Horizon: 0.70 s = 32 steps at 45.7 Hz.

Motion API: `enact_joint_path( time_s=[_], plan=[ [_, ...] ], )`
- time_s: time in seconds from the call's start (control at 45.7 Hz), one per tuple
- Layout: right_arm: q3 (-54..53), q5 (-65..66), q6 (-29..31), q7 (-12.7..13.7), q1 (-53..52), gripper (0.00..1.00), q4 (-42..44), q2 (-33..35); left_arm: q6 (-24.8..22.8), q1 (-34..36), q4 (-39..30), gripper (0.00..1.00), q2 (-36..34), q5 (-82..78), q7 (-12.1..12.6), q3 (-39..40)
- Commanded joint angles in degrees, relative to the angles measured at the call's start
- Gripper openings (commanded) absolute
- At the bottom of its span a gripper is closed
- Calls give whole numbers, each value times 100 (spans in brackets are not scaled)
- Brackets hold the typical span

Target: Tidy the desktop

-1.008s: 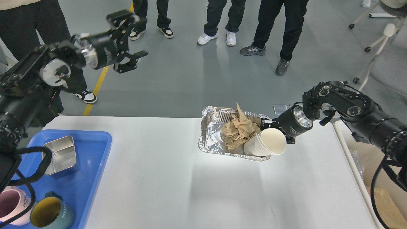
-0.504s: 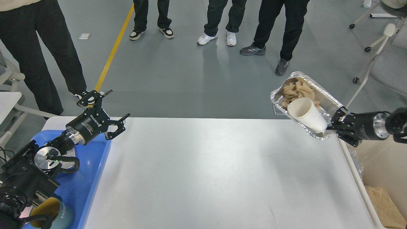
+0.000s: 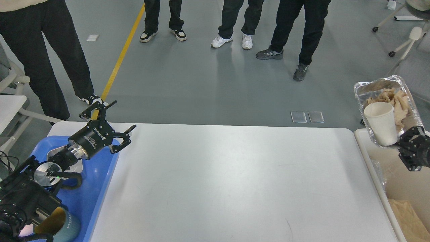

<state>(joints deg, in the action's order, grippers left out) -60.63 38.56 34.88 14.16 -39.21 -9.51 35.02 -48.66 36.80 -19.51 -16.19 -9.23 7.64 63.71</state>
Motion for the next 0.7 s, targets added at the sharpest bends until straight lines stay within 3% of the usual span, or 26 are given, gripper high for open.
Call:
enact_joint_path(
  time_s=[0.0, 0.241, 0.482, 0.679],
  plan=[
    [-11, -7, -227, -9, 334, 0, 274, 233, -12, -15, 0, 97, -24, -8, 1, -8],
    [68, -86, -561, -9, 976, 0, 327, 593, 23, -6, 35, 97, -24, 97, -131, 45],
    [25, -86, -623, -115, 1460, 0, 336, 646, 594, 99, 79, 97, 213, 211, -149, 62],
    [68, -86, -720, -132, 1504, 0, 441, 646, 665, 135, 79, 97, 327, 211, -149, 62]
  ],
)
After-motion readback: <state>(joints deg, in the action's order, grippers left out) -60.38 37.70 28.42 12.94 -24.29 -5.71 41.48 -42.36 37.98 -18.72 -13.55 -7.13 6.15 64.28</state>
